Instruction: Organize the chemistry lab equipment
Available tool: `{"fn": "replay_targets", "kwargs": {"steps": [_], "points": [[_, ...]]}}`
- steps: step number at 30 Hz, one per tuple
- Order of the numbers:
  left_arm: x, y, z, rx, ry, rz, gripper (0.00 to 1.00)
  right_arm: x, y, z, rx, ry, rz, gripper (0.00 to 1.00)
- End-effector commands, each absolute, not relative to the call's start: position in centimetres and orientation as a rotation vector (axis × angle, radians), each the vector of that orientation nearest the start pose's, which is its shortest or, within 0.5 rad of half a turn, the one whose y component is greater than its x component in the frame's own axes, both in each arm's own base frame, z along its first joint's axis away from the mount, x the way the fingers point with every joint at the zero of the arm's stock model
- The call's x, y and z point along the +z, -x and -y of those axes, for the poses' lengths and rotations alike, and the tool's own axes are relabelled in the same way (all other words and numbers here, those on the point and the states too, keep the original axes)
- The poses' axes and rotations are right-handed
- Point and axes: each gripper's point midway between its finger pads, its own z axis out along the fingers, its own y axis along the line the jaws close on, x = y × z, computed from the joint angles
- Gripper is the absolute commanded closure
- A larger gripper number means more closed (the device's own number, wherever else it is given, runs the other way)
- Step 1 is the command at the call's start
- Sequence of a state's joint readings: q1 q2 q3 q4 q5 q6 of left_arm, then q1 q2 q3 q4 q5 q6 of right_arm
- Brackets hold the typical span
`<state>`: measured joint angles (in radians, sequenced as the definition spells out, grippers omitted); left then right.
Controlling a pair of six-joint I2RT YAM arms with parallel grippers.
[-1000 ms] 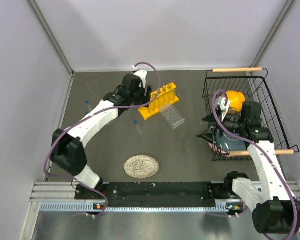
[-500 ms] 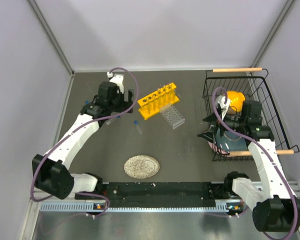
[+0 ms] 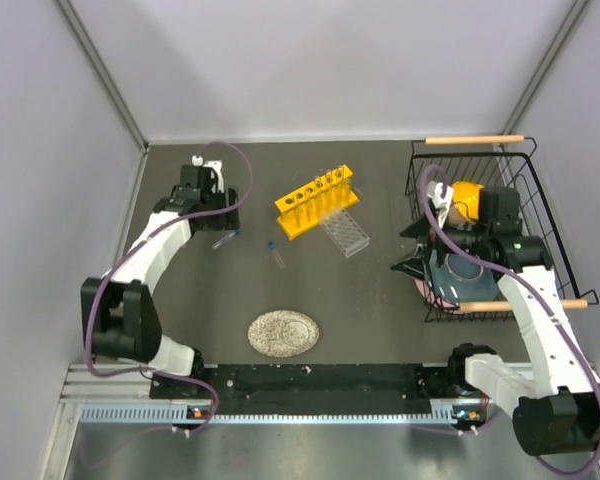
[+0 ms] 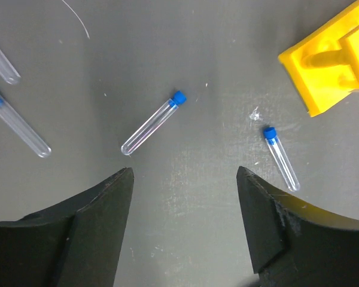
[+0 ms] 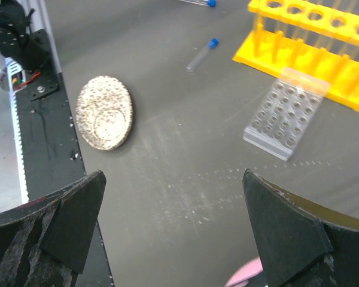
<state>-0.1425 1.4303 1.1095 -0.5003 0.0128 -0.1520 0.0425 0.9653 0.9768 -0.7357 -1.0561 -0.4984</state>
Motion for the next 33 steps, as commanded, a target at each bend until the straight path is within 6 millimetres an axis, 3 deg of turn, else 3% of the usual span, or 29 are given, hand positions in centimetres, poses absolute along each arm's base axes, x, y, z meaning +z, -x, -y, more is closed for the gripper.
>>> {"fn": "replay_targets", "kwargs": {"steps": [1,7,14,33], "points": [[13.3,-38.6,6.3,-0.158,-0.029,-2.475,0.31,25.1,-21.1,-16.8,0.903,1.122,-1.738,0.01],[9.6,-39.5,5.6,-0.093,-0.039,-2.612,0.53,24.4,-20.8,-17.9,0.956,1.166,-1.755,0.01],[7.8,-40.5,4.4,-0.011,-0.038,-2.658,0.61,23.9,-20.4,-18.1,0.977,1.182,-1.751,0.01],[2.9,-39.6,3.0,0.051,-0.018,-2.795,0.65,23.8,-19.7,-18.3,1.013,1.188,-1.737,0.01]]}}
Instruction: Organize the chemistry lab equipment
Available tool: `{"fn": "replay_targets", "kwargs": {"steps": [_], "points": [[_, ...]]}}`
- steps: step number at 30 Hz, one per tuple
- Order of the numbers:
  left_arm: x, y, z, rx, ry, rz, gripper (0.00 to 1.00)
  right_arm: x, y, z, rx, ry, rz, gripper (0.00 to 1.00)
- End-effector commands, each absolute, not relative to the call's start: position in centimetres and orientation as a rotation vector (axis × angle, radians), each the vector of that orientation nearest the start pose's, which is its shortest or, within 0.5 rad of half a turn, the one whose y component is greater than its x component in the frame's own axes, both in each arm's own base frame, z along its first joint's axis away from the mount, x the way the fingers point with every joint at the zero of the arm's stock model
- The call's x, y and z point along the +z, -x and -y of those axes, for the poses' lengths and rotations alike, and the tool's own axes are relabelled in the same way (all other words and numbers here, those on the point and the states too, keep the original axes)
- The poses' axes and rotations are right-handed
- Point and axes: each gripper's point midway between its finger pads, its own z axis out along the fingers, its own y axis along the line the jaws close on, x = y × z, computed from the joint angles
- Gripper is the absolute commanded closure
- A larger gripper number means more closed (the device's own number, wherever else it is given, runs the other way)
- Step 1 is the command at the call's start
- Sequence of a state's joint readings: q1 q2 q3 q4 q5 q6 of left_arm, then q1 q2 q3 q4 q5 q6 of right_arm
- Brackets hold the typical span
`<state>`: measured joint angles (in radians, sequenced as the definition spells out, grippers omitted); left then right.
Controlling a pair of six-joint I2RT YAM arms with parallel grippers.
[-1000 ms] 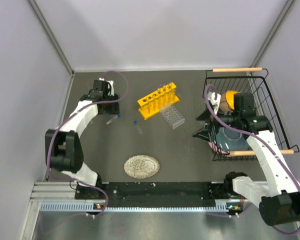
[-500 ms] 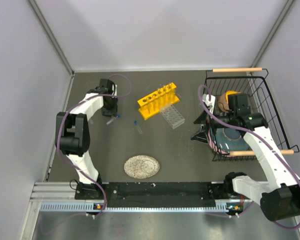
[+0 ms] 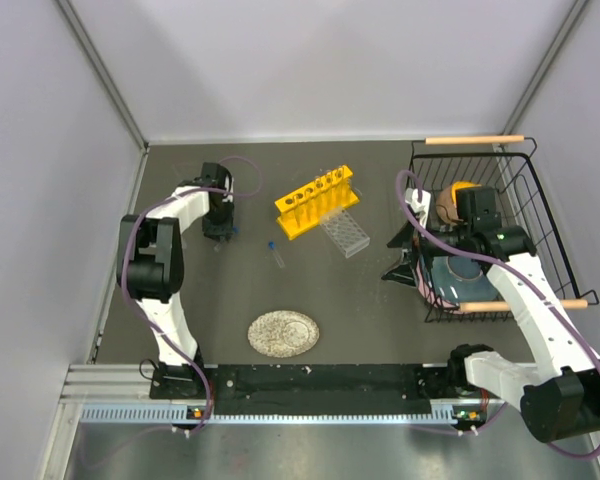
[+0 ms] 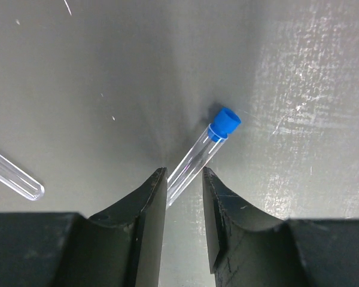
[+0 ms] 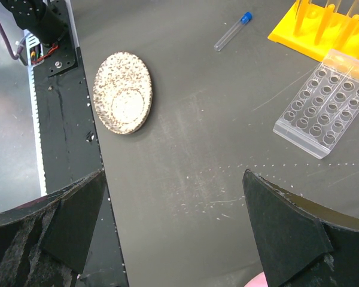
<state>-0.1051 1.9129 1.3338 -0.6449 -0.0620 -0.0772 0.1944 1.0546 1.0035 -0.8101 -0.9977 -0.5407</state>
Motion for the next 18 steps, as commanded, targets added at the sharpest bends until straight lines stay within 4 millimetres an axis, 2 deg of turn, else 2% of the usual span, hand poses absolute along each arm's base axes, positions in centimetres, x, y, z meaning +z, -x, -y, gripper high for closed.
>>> {"fn": "replay_targets", "kwargs": {"steps": [1,8,10,12,16,18], "points": [[2.8,-39.6,2.9,0.052,-0.014,-2.798,0.65,23.8,-19.7,-18.3,1.012,1.187,-1.733,0.01],[1.9,-38.9,3.1,0.04,-0.001,-2.84,0.76,23.8,-19.3,-18.3,1.015,1.188,-1.728,0.01],[1.8,-38.7,3.1,0.04,0.014,-2.846,0.85,23.9,-19.3,-18.3,1.013,1.187,-1.724,0.01],[2.3,-38.6,3.3,0.025,0.023,-2.838,0.92,24.1,-19.2,-18.3,1.012,1.189,-1.72,0.01],[4.0,-38.5,4.0,-0.039,0.041,-2.8,0.99,24.4,-19.1,-18.3,1.008,1.191,-1.716,0.01],[5.9,-38.4,4.8,-0.108,0.052,-2.753,0.99,24.6,-19.0,-18.4,1.005,1.201,-1.716,0.01]]}}
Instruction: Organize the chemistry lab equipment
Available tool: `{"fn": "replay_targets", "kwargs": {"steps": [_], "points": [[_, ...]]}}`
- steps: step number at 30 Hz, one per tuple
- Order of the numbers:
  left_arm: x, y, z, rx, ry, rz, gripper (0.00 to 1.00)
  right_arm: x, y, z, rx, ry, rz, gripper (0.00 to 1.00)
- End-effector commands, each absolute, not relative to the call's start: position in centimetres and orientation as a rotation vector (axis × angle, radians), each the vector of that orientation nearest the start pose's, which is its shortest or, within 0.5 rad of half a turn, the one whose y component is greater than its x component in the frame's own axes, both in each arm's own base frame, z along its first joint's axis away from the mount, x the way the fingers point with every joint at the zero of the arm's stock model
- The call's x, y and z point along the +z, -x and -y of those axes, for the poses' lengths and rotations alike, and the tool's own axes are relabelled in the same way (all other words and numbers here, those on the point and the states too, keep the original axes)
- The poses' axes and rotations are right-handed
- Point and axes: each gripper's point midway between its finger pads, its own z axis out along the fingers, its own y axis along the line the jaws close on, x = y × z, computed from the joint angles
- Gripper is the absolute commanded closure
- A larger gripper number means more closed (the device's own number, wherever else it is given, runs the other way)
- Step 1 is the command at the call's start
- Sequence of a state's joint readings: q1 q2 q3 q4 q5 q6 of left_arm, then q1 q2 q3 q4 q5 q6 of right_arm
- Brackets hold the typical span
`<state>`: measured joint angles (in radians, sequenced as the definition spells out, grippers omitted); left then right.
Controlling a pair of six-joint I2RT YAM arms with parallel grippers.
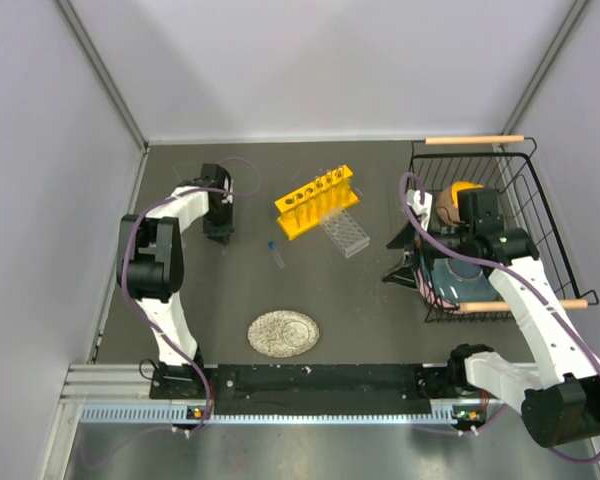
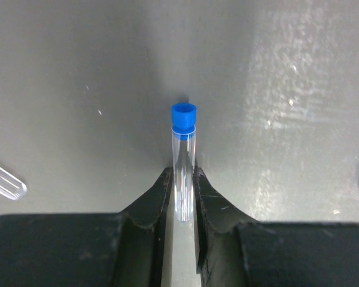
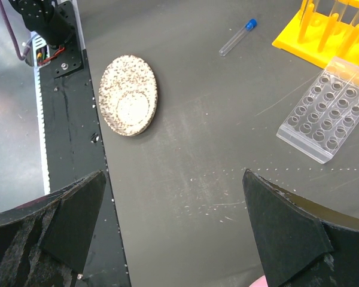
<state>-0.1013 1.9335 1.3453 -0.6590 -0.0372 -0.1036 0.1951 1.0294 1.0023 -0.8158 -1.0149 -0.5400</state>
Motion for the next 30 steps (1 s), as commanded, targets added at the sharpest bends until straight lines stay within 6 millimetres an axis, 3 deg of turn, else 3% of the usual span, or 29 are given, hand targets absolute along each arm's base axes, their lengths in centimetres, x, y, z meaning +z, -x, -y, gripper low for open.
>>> {"fn": "replay_targets", "kwargs": {"steps": [1,2,4,6,7,9,10,11,13,14,16,20,23,30], "points": [[6.2,-37.7,5.5,-0.167,0.049,-2.751,1.0,24.9,-19.0,-18.5,0.997,1.212,-1.71,0.01],[7.9,-37.9,5.9,-0.205,0.049,-2.691,1.0,25.0,-18.9,-18.6,0.998,1.225,-1.706,0.01],[8.5,-36.4,7.3,-0.326,0.05,-2.67,1.0,25.2,-18.8,-18.6,0.987,1.247,-1.716,0.01],[11.4,-36.1,8.7,-0.437,0.033,-2.555,1.0,25.2,-18.3,-18.6,0.993,1.269,-1.736,0.01],[10.9,-34.8,9.3,-0.492,0.029,-2.553,1.0,25.6,-18.5,-18.7,0.984,1.281,-1.725,0.01],[14.2,-33.9,11.6,-0.672,-0.036,-2.406,1.0,25.8,-18.0,-18.9,1.0,1.298,-1.729,0.01],[13.6,-32.5,12.2,-0.72,-0.046,-2.403,1.0,26.4,-18.0,-19.0,0.999,1.302,-1.72,0.01],[15.7,-31.5,13.5,-0.797,-0.108,-2.319,1.0,26.6,-18.0,-19.1,1.004,1.304,-1.719,0.01],[16.5,-30.2,14.7,-0.865,-0.147,-2.234,1.0,27.6,-17.4,-19.7,1.037,1.318,-1.697,0.01],[18.5,-29.1,15.7,-0.9,-0.203,-2.153,1.0,27.9,-17.2,-20.1,1.056,1.322,-1.692,0.01],[19.9,-27.6,17.2,-0.977,-0.248,-2.063,0.99,29.1,-16.5,-20.9,1.12,1.324,-1.669,0.01],[24.8,-23.6,21.2,-1.104,-0.384,-1.868,0.99,30.9,-16.0,-22.0,1.255,1.306,-1.643,0.01],[26.9,-21.6,23.8,-1.18,-0.425,-1.803,0.99,31.4,-16.4,-22.9,1.297,1.282,-1.668,0.01],[31.2,-19.5,29.0,-1.268,-0.502,-1.683,0.99,31.2,-19.0,-23.9,1.308,1.052,-1.85,0.01]]}}
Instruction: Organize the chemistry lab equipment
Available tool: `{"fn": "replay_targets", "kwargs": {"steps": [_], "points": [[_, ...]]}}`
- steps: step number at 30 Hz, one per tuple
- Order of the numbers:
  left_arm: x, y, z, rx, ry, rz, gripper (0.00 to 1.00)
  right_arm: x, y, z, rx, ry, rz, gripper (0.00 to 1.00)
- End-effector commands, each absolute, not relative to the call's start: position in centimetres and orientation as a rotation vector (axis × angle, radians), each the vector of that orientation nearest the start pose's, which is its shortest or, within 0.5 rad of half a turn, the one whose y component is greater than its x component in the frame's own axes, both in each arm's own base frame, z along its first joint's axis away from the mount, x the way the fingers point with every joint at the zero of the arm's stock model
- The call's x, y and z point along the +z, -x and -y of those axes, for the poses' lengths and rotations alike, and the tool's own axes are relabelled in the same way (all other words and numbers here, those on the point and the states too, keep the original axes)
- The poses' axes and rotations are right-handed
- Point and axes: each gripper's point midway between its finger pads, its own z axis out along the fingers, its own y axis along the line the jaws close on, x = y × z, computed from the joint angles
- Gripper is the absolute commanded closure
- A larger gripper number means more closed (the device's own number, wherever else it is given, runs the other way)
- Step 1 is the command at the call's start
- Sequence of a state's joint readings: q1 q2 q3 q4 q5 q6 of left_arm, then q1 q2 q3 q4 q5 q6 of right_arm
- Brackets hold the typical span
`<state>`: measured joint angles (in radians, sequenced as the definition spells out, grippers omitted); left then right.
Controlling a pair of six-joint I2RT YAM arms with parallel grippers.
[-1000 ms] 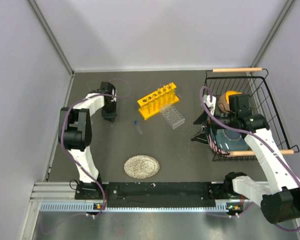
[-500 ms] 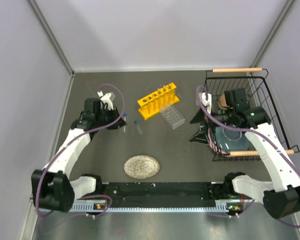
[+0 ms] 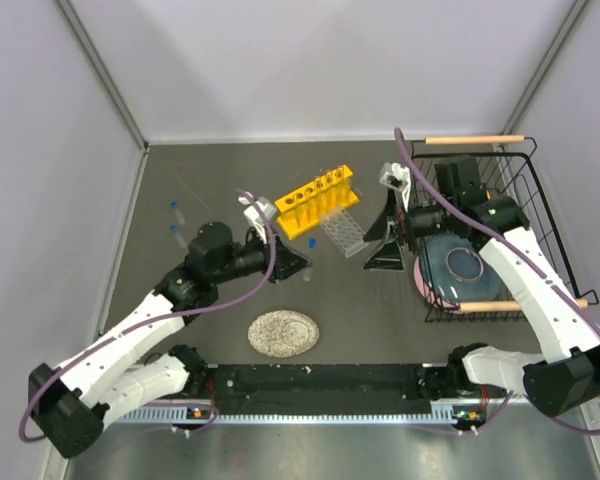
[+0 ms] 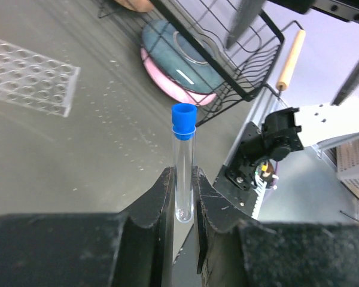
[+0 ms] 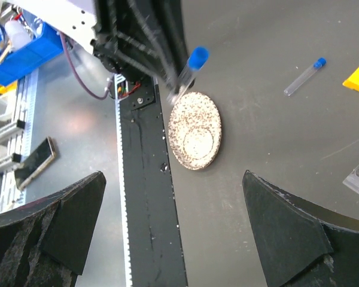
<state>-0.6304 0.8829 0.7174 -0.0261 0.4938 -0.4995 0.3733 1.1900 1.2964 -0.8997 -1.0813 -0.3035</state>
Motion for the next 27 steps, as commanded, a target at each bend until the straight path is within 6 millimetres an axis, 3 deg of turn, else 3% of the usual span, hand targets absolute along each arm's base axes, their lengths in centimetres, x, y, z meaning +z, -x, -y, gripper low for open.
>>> {"fn": "replay_targets", "kwargs": {"steps": [1,6,11,19,27], "points": [[31.1,-19.2,30.0,-1.272,-0.514,-1.693,0.99,31.1,-19.3,-24.0,1.312,1.02,-1.868,0.01],[31.9,-18.9,32.6,-1.276,-0.562,-1.689,0.99,31.0,-19.4,-24.7,1.426,0.875,-1.923,0.01],[31.6,-18.7,34.3,-1.272,-0.592,-1.706,0.99,29.5,-19.7,-24.7,1.422,0.827,-1.954,0.03],[30.5,-18.5,35.8,-1.238,-0.617,-1.757,1.0,29.5,-19.8,-25.1,1.485,0.79,-1.96,0.25],[30.1,-18.4,36.1,-1.212,-0.629,-1.772,1.0,29.6,-19.5,-25.3,1.532,0.783,-1.958,0.52]]}}
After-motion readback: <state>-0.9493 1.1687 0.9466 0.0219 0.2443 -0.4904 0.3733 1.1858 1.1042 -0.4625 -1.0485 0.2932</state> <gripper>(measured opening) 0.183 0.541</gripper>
